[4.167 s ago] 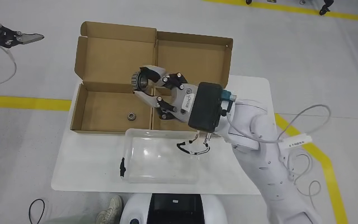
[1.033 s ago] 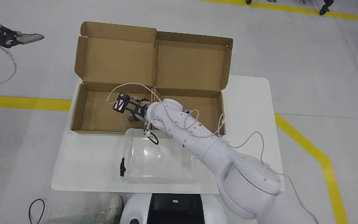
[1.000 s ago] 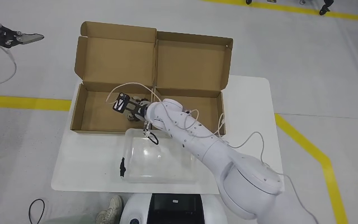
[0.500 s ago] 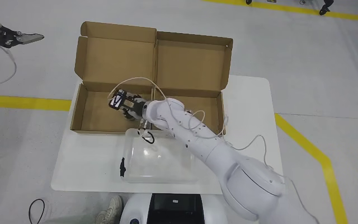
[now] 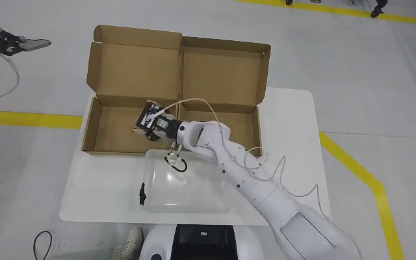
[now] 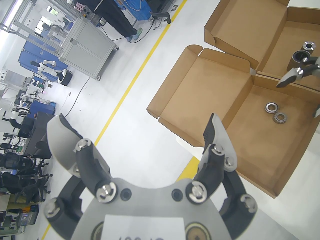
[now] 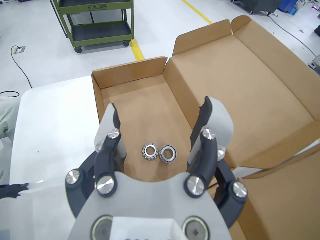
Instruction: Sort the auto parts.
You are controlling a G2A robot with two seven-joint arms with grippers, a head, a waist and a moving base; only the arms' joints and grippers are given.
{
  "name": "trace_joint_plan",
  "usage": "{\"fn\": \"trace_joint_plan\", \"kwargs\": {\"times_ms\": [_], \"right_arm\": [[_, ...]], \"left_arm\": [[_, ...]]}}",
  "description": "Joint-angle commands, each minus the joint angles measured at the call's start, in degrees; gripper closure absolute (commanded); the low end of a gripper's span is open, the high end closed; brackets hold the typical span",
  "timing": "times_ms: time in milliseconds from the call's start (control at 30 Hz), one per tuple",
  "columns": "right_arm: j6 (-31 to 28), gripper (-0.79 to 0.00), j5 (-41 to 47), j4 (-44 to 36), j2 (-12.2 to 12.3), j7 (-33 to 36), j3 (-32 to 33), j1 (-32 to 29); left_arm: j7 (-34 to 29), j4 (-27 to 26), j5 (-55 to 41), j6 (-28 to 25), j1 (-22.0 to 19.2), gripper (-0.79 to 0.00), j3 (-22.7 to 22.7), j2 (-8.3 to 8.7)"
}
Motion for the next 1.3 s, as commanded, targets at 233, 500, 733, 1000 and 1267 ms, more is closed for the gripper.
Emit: {"fn": "trace_joint_plan", "kwargs": {"times_ms": [233,500,733,1000,1267], "right_arm": [[-5.1,-0.785,-1.5,-21.2,5.1,7.7,12.0,-13.7],[-6.7,-0.785,-1.8,-34.4,7.8,8.9,19.6,-23.8],[-6.1,-0.785,-1.7,-42.3,9.7,7.5,26.3,-33.2],[-4.5,-0.785,-4.1,-52.6,11.9,4.2,36.7,-47.1],[-6.6,-0.785,-4.1,-56.3,13.0,-4.8,41.0,-54.6]], "left_arm": [[0.0,0.0,0.0,0.0,0.0,-0.785,0.0,0.00],[0.0,0.0,0.0,0.0,0.0,-0.785,0.0,0.00],[0.0,0.0,0.0,0.0,0.0,-0.785,0.0,0.00],[0.0,0.0,0.0,0.0,0.0,-0.785,0.0,0.00],[0.0,0.0,0.0,0.0,0.0,-0.785,0.0,0.00]]}}
